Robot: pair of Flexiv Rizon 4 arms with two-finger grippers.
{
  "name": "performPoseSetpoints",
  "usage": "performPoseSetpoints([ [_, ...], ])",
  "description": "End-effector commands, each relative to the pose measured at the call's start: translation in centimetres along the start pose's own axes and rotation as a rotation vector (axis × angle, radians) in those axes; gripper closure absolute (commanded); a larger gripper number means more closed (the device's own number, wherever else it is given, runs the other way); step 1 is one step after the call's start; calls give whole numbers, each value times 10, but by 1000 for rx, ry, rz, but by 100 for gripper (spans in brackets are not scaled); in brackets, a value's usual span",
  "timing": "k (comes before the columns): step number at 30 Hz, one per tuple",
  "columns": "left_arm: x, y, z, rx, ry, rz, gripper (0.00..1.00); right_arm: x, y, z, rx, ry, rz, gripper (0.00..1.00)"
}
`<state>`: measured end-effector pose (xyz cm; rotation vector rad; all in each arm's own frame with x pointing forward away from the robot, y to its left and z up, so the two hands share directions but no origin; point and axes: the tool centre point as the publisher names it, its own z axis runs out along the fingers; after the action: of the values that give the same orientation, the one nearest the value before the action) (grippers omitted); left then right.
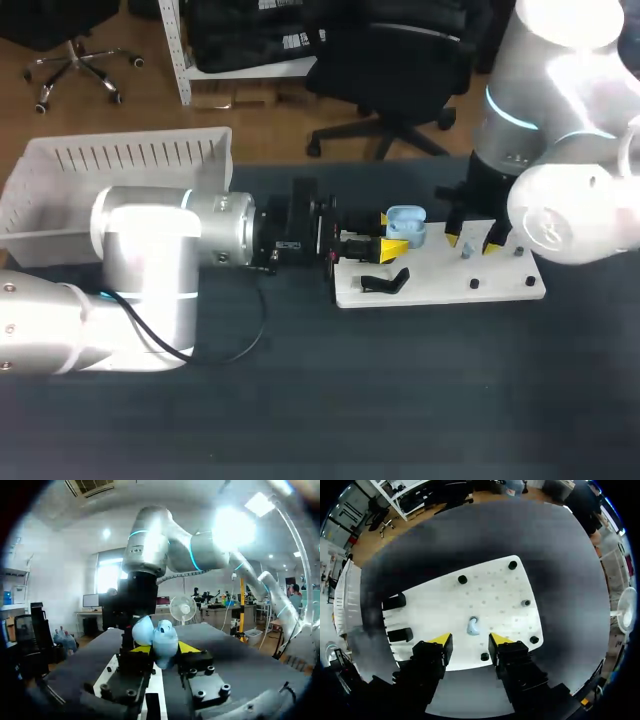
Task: Pick up each earbud case from the left stands, insert the matching earbuds, close the lid, and place the case in the box.
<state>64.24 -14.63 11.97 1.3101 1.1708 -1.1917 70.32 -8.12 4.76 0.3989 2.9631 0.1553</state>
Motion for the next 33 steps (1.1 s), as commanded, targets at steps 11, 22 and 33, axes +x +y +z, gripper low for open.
performPoseSetpoints([
  [11,1,-1,1,-5,-3,3,100,-7,-2,13,28,8,72,59],
  [22,1,-1,1,-5,-3,3,100,-9,-6,19,33,20,83,63],
  [33,1,-1,1,-5,-3,3,100,-10,-6,22,29,35,83,69],
])
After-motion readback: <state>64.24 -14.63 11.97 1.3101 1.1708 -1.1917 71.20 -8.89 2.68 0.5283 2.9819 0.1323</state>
